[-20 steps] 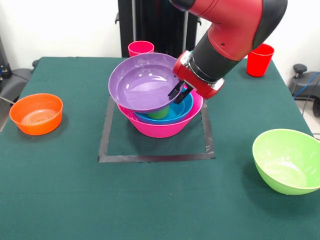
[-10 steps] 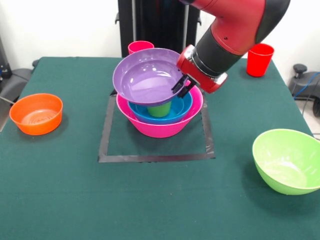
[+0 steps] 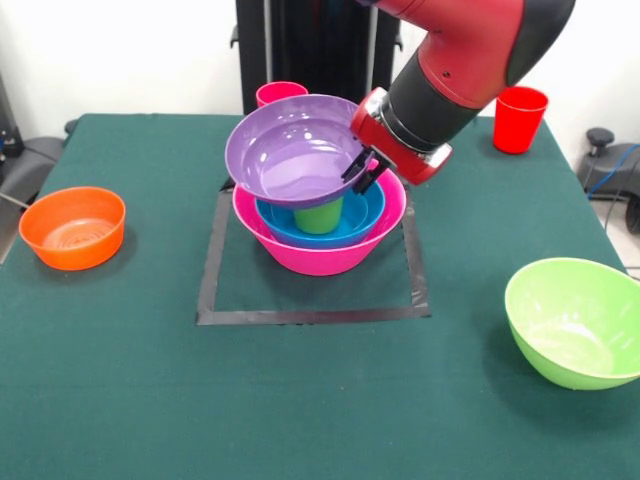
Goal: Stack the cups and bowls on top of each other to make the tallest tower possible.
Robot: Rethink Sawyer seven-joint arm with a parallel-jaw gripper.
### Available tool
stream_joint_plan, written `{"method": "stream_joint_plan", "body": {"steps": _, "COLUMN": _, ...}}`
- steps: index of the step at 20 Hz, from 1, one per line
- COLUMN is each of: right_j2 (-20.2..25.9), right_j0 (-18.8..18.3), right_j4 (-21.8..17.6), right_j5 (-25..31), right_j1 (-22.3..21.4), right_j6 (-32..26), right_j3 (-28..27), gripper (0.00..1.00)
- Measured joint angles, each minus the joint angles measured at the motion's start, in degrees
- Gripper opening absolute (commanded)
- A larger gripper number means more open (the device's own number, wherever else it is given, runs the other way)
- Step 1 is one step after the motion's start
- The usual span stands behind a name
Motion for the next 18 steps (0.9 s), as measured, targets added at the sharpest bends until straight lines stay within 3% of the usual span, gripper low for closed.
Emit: {"method": "stream_joint_plan", "body": {"steps": 18, "right_j2": -2.29, "right_j0": 0.41, "right_j4": 3.72, "right_j5": -0.44, "right_j1": 2.42, "right_j6": 0.00, "right_j3": -2.02, "gripper": 0.00}}
